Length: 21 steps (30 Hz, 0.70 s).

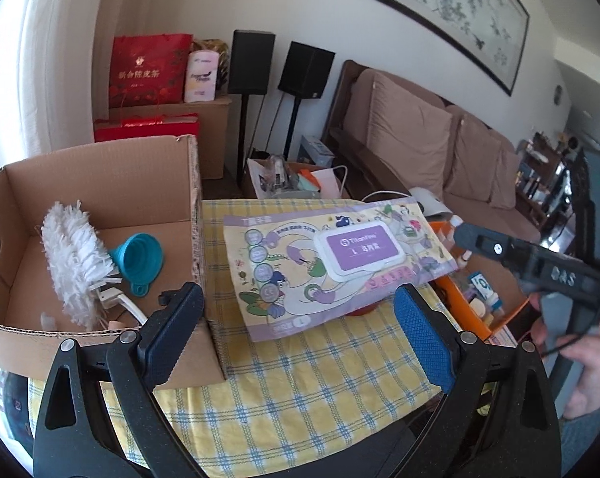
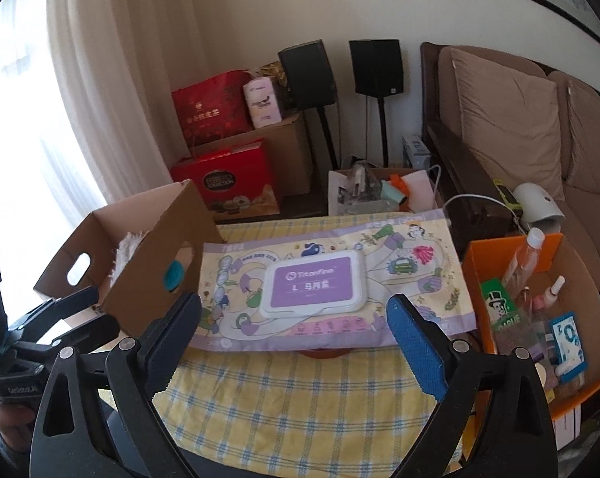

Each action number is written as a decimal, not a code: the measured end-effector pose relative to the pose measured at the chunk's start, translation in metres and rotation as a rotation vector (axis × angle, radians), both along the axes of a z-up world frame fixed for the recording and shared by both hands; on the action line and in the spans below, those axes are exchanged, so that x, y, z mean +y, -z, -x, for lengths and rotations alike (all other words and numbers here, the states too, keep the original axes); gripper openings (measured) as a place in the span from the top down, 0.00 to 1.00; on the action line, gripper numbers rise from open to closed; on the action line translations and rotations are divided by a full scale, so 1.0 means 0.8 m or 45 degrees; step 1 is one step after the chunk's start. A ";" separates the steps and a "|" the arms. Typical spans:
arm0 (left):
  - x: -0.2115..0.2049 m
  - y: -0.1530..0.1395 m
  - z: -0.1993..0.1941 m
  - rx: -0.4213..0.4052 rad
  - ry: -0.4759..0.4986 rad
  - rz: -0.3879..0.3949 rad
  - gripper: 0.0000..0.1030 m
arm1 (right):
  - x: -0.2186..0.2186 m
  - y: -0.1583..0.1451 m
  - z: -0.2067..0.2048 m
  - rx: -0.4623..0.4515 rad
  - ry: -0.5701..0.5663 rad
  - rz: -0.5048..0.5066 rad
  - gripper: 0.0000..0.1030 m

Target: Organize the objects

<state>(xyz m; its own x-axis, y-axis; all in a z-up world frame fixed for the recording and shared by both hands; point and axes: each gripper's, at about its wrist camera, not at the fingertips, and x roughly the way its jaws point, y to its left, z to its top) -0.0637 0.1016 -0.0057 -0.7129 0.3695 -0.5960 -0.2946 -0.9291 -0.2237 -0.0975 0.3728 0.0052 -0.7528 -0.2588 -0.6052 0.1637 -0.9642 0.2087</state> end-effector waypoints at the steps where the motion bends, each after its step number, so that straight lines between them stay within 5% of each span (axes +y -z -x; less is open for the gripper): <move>1: 0.004 0.000 -0.002 0.014 -0.001 0.014 0.07 | 0.006 0.001 0.002 -0.005 0.013 0.005 0.07; 13: 0.033 -0.005 -0.028 0.101 0.061 0.037 0.07 | 0.071 0.032 0.023 -0.063 0.189 0.039 0.07; 21: 0.073 0.026 -0.037 -0.005 0.200 0.002 0.07 | 0.086 0.047 0.031 -0.094 0.221 0.054 0.07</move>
<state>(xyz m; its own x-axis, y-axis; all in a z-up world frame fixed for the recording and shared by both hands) -0.0345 0.1600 -0.0267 -0.6438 0.4753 -0.5996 -0.4355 -0.8720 -0.2235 -0.1225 0.4416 -0.0321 -0.7422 -0.1554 -0.6519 -0.0214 -0.9668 0.2548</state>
